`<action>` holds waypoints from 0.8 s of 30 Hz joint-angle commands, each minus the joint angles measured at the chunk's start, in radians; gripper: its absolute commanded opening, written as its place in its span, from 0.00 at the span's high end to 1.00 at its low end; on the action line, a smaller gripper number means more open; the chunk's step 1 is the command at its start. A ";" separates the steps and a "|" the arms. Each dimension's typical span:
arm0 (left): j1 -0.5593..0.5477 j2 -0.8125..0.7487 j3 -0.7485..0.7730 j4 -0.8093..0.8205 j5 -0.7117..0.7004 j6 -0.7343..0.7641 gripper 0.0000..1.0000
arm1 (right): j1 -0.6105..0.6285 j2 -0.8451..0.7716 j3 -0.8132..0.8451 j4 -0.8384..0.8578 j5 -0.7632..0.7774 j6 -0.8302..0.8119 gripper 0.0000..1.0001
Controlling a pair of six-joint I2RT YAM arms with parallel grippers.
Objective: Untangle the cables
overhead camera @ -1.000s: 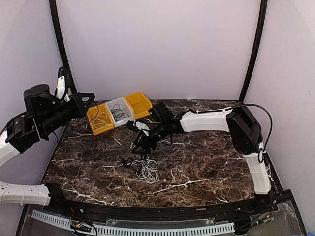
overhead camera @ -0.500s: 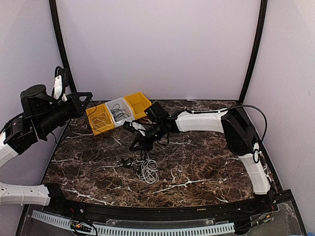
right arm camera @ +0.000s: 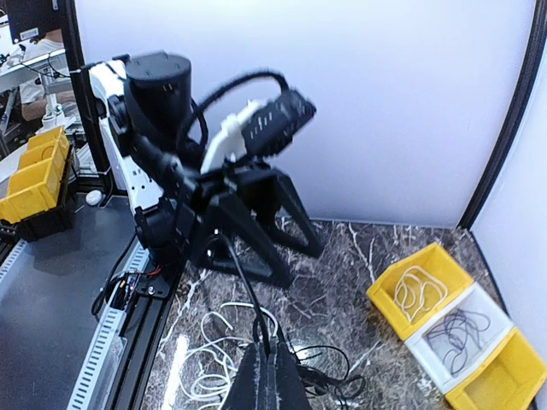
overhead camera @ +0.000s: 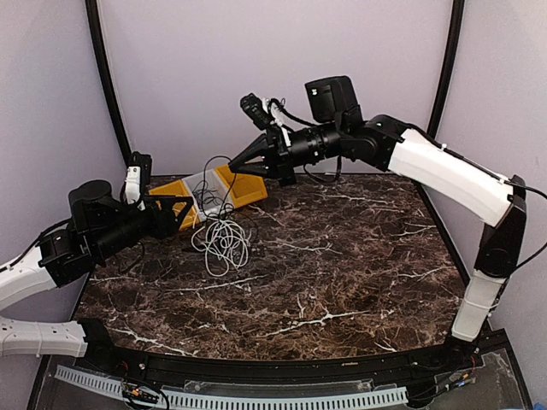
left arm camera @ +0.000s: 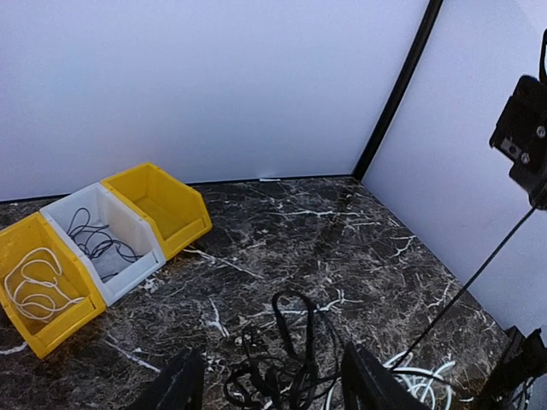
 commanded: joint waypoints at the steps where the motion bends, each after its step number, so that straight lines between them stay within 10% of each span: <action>1: -0.007 -0.041 -0.049 0.231 0.177 0.053 0.41 | -0.009 -0.020 0.036 -0.048 0.031 -0.012 1.00; 24: -0.009 0.211 0.086 0.176 0.427 0.022 0.45 | -0.010 0.022 -0.154 -0.041 0.091 -0.053 1.00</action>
